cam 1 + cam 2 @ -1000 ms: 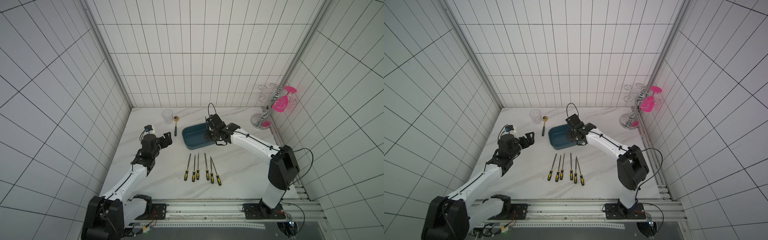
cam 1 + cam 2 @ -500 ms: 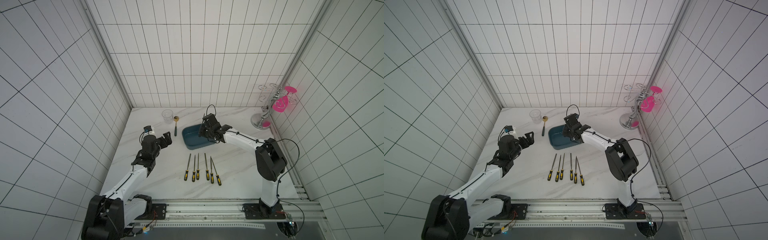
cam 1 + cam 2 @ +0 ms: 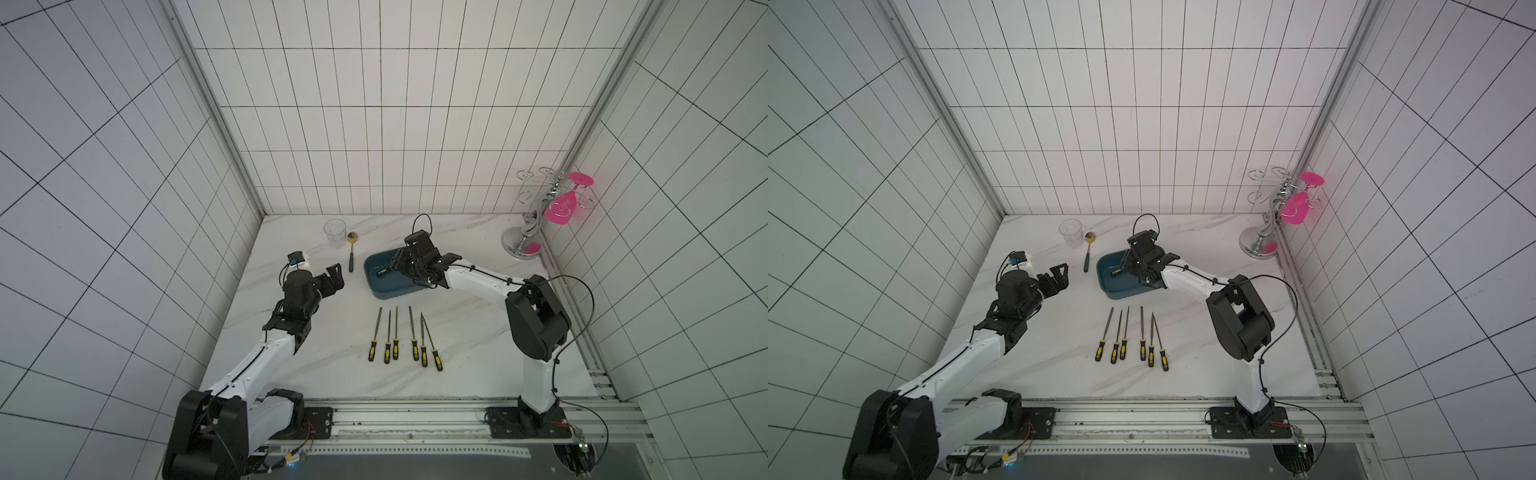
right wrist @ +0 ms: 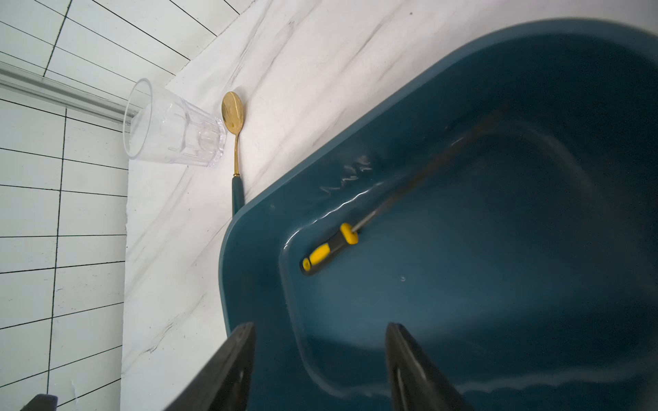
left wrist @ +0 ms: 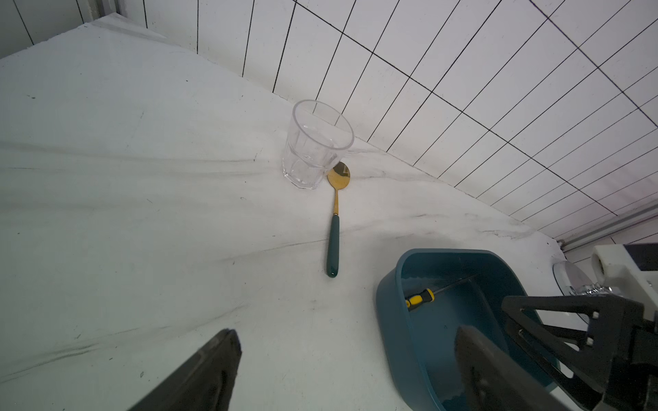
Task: Put the file tool into the storage box
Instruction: Place the file tool in the storage box, then pick up the file tool from the center of the board.
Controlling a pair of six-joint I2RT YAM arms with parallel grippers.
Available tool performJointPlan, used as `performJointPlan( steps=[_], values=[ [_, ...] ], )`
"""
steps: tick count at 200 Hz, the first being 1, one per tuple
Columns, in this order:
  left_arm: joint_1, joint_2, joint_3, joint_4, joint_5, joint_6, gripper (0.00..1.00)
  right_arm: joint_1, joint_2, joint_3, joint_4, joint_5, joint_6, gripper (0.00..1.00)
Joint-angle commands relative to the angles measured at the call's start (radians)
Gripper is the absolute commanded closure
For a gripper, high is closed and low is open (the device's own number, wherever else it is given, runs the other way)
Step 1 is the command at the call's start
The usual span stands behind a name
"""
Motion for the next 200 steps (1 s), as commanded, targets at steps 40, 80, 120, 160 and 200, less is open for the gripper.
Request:
performJointPlan(
  steps=[40, 80, 120, 160, 200],
  values=[
    [-0.002, -0.001, 0.001, 0.006, 0.019, 0.007, 0.02, 0.021, -0.214, -0.039, -0.109, 0.133, -0.188, 0.43],
    [-0.022, 0.033, 0.012, 0.008, 0.031, 0.020, 0.02, 0.021, -0.393, -0.124, -0.222, 0.275, -0.420, 0.42],
    [-0.086, 0.061, 0.033, -0.015, 0.013, 0.062, 0.02, 0.002, -0.566, -0.252, -0.277, 0.247, -0.494, 0.43],
    [-0.177, 0.100, 0.052, -0.013, -0.001, 0.123, 0.02, -0.009, -0.738, -0.415, -0.328, 0.261, -0.556, 0.05],
    [-0.197, 0.162, 0.089, -0.028, 0.016, 0.122, 0.02, -0.038, -0.848, -0.547, -0.381, 0.207, -0.548, 0.00]
  ],
)
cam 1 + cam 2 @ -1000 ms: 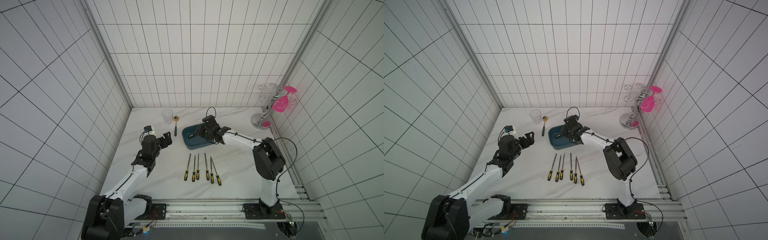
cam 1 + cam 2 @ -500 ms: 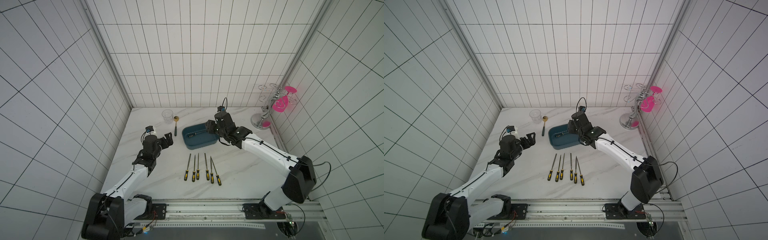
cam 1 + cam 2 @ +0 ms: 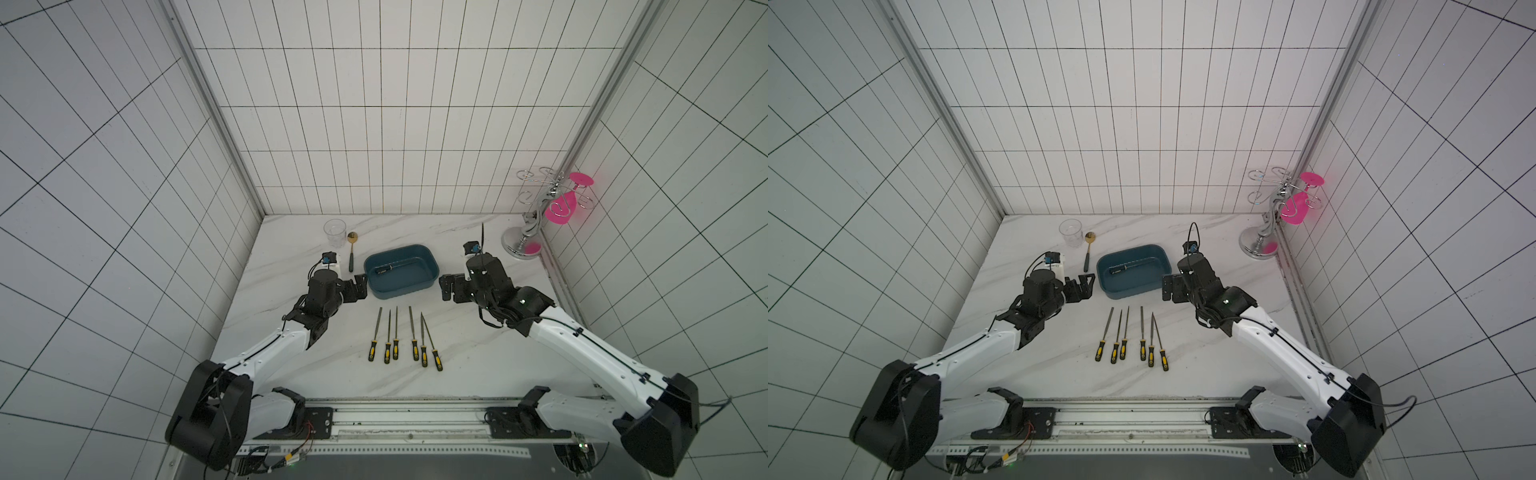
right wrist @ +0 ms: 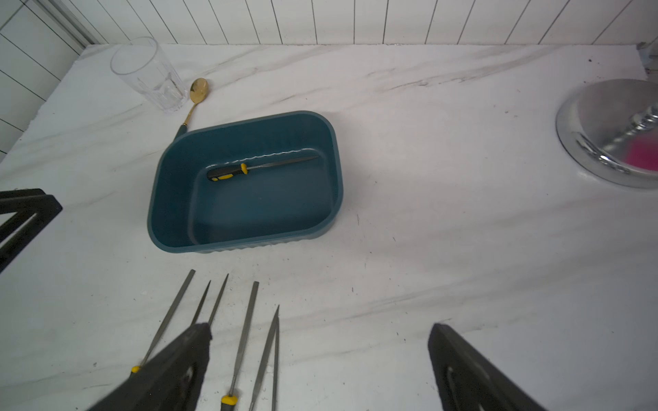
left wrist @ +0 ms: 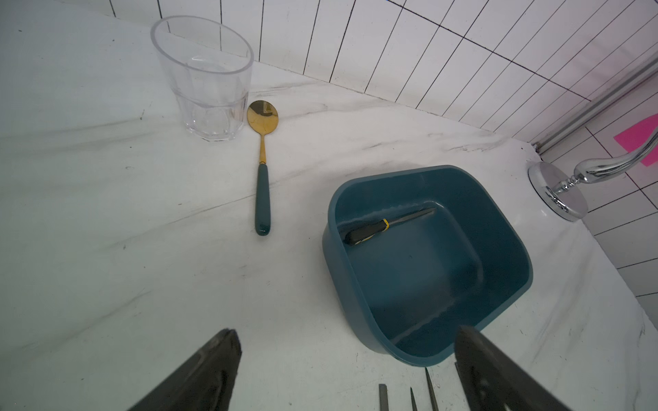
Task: Put the file tool into the storage box
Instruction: Pick up the file tool from the center of the board.
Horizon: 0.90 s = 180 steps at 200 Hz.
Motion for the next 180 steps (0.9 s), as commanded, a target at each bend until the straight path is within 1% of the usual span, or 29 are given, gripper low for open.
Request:
performJointPlan(
  steps=[1, 19, 47, 72, 85, 108, 135, 180],
  values=[
    [-0.001, 0.024, 0.031, -0.013, 0.000, 0.020, 0.02, -0.014, -0.046, -0.083, -0.067, -0.028, -0.021, 0.00],
    [-0.001, 0.028, 0.029, -0.011, -0.013, 0.019, 0.02, -0.014, -0.080, -0.115, -0.112, -0.053, -0.022, 0.06],
    [-0.001, 0.050, 0.028, 0.000, -0.023, 0.023, 0.02, -0.014, -0.138, -0.180, -0.179, -0.034, 0.052, 0.06],
    [-0.001, 0.075, 0.043, -0.008, -0.021, 0.026, 0.02, -0.014, -0.155, -0.216, -0.228, -0.115, 0.085, 0.09],
    [0.000, 0.084, 0.045, -0.008, -0.023, 0.024, 0.02, -0.003, -0.146, -0.222, -0.257, -0.140, 0.098, 0.10],
    [-0.001, 0.094, 0.052, -0.008, -0.027, 0.026, 0.02, 0.044, -0.123, -0.235, -0.270, -0.128, 0.135, 0.12],
    [-0.001, 0.101, 0.059, -0.015, -0.045, 0.027, 0.02, 0.097, -0.068, -0.234, -0.294, -0.153, 0.173, 0.20],
    [0.001, 0.095, 0.073, -0.050, -0.133, 0.030, 0.02, 0.191, 0.000, -0.228, -0.279, -0.140, 0.257, 0.26]
  ],
)
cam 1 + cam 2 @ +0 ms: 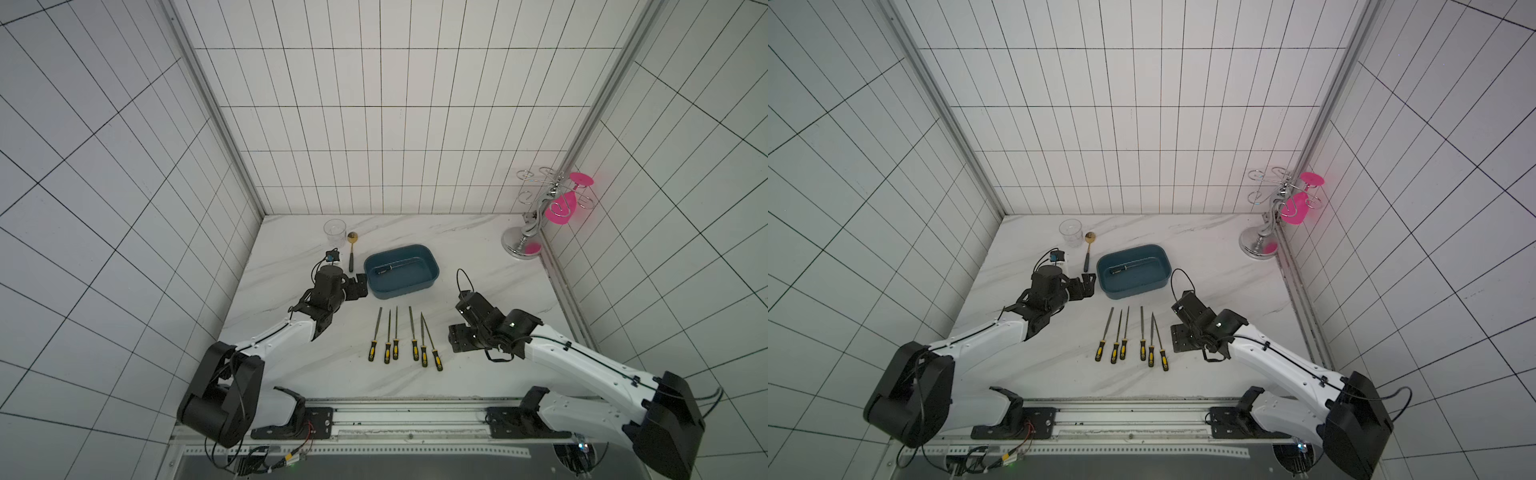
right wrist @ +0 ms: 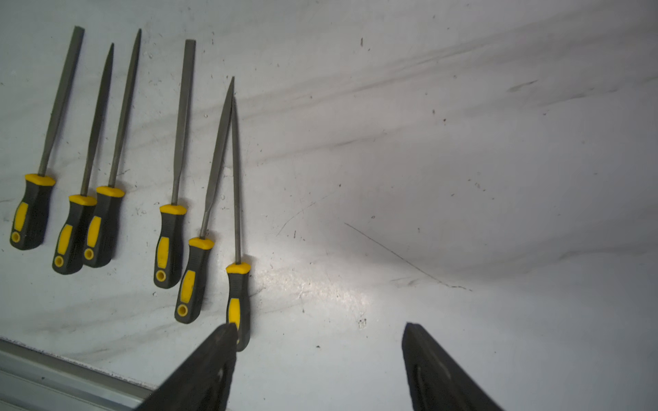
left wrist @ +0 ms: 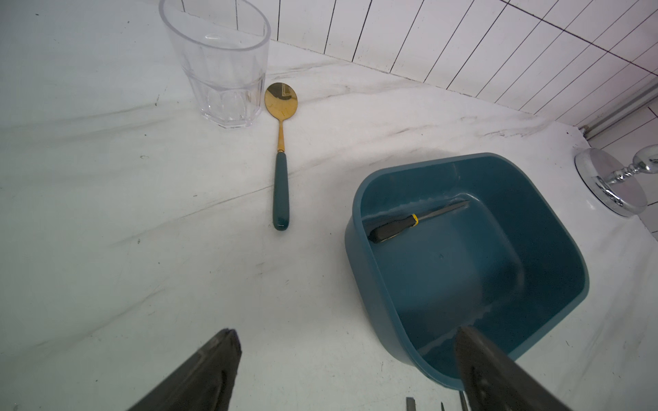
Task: Put the file tool into the storage box
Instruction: Pick up the file tool from the center of the board.
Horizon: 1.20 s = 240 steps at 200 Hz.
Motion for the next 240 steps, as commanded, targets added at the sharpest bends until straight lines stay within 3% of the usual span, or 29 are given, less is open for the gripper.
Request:
performJointPlan(
  steps=[1, 48, 109, 240],
  values=[
    [0.001, 0.005, 0.028, -0.027, -0.071, 0.015, 0.02, 0.044, 0.019, -0.015, -0.019, 0.003, 0.070, 0.26],
    [0.002, 0.000, 0.025, -0.035, -0.125, 0.019, 0.02, 0.126, 0.077, -0.028, 0.060, -0.009, 0.112, 0.33],
    [0.001, 0.015, 0.033, -0.043, -0.134, 0.025, 0.02, 0.221, 0.101, -0.056, 0.082, -0.005, 0.146, 0.36],
    [-0.001, -0.007, 0.021, -0.040, -0.133, 0.023, 0.02, 0.308, 0.331, 0.047, 0.044, 0.068, 0.167, 0.41]
  ],
)
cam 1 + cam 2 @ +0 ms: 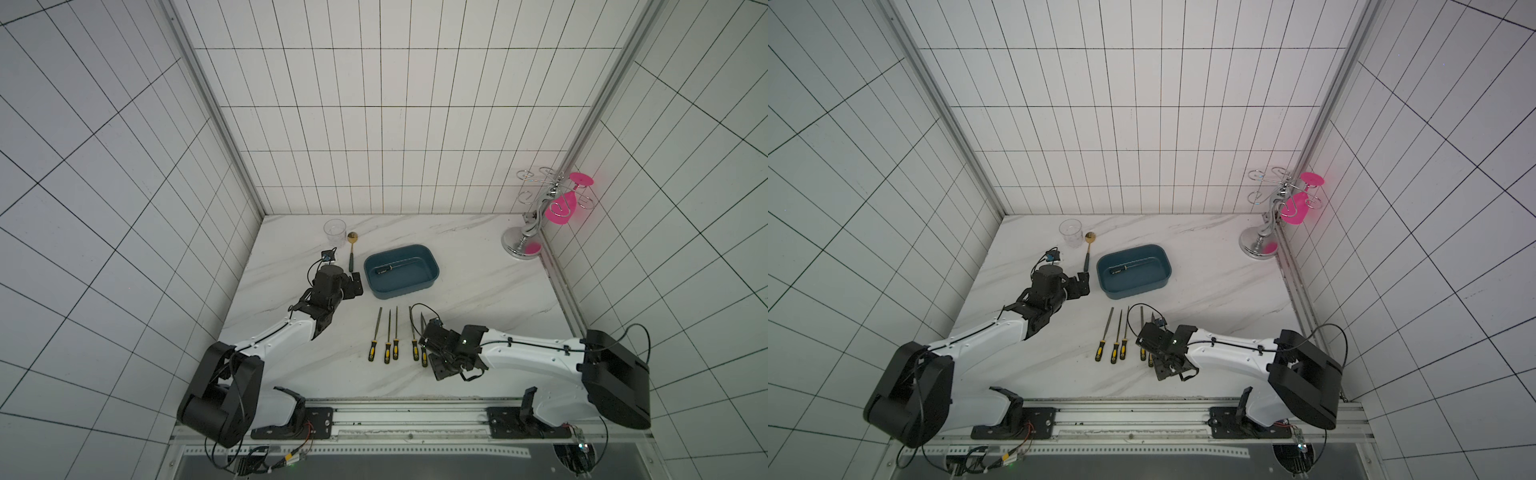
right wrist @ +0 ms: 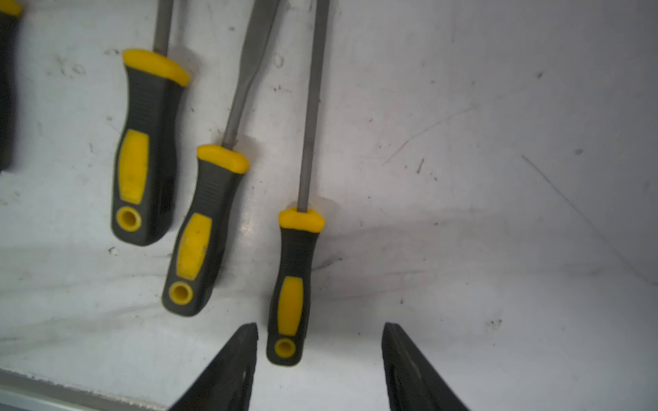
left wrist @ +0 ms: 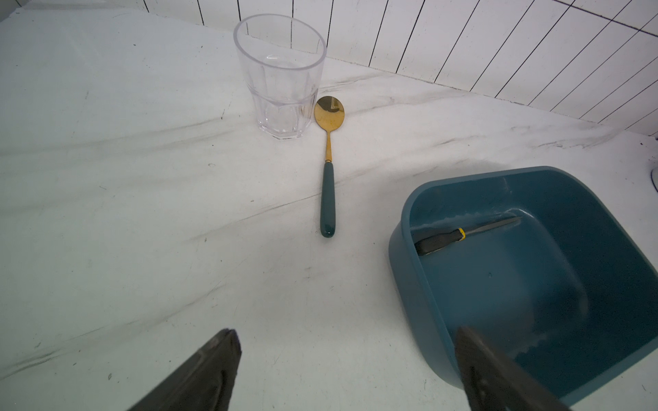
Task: Put the file tool into the storage box
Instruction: Pick up the file tool from the center of the board.
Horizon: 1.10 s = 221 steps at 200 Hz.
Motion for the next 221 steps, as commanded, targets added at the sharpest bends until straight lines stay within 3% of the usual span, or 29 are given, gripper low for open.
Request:
performJointPlan(
  steps=[1, 112, 160, 221],
  values=[
    [-0.001, -0.007, 0.012, 0.001, -0.008, 0.009, 0.02, 0.012, 0.022, 0.047, -0.032, 0.038, 0.013, 0.41],
    [-0.001, -0.012, 0.011, 0.001, -0.006, 0.009, 0.02, 0.017, 0.109, 0.063, 0.004, 0.045, 0.018, 0.45],
    [-0.001, -0.005, 0.012, 0.006, 0.010, 0.005, 0.02, 0.018, 0.132, 0.063, 0.003, 0.052, 0.026, 0.54],
    [-0.001, -0.007, 0.011, 0.006, 0.002, 0.008, 0.02, 0.019, 0.096, 0.046, -0.010, 0.091, 0.044, 0.77]
  ],
)
